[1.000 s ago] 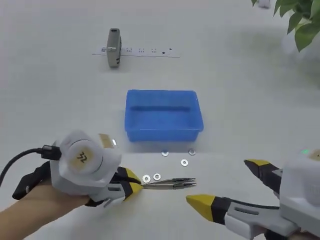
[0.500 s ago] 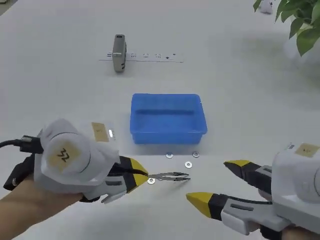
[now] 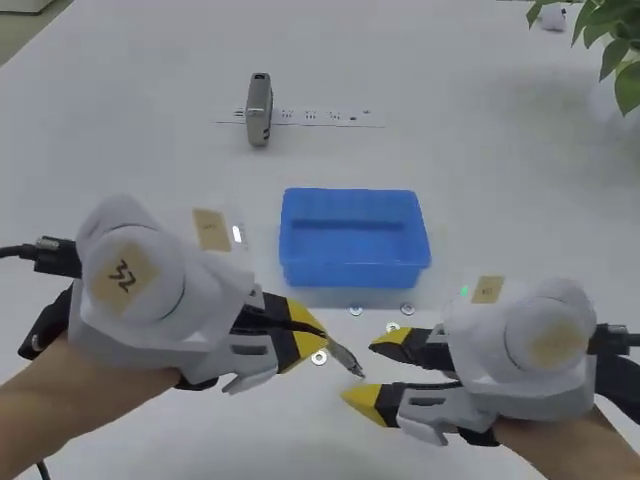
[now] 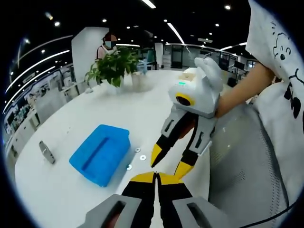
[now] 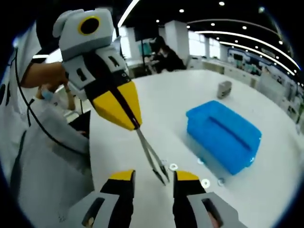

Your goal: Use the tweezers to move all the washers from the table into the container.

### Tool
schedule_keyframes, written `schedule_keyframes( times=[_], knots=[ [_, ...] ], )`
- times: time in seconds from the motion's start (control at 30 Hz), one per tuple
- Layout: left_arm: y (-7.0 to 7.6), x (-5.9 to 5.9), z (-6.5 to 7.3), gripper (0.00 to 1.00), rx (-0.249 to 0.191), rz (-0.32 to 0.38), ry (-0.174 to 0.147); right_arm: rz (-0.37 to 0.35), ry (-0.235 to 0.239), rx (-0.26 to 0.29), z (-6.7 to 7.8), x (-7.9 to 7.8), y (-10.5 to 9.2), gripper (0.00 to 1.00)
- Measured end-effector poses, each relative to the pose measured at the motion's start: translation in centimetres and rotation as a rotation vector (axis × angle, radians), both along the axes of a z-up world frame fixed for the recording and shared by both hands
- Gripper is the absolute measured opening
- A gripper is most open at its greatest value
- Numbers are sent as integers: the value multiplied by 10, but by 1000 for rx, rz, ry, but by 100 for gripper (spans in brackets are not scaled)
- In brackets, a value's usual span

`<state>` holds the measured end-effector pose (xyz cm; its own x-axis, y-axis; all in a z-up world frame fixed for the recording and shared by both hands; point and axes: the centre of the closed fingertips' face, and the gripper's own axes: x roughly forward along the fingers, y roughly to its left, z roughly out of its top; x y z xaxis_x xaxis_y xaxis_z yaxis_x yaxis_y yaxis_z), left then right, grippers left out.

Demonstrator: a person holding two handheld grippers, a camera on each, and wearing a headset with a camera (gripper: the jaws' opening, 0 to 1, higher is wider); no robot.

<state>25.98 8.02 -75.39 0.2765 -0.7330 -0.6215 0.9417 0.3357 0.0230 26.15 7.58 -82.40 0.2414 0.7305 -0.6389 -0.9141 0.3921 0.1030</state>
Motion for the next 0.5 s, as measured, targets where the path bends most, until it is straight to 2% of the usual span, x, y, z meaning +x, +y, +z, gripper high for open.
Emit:
schedule_keyframes(
  times=[0.13, 0.2, 0.23, 0.27, 0.33, 0.4, 0.5],
  knots=[
    [-4, -2, 2, 0, -8, -18, 3, 35, 2, 24, 2, 1, 15, 22],
    [-5, -1, 2, 0, -11, -18, 2, 48, 4, 20, 1, 0, 18, 15],
    [-5, -1, 2, 0, -17, -15, 5, 40, -15, 1, 0, 4, 16, 12],
    [-5, 0, 2, 0, -22, -11, 7, 56, -55, -19, -1, 7, 13, 8],
    [-5, 3, 3, 0, -40, 15, 1, 57, -35, -4, 0, 6, 14, 7],
    [-7, 4, 2, 0, -66, 36, 14, 63, -50, -8, -1, 6, 12, 7],
    [-11, 4, 0, 1, -79, 37, 10, 76, -85, -18, 0, 4, 12, 6]
  ],
)
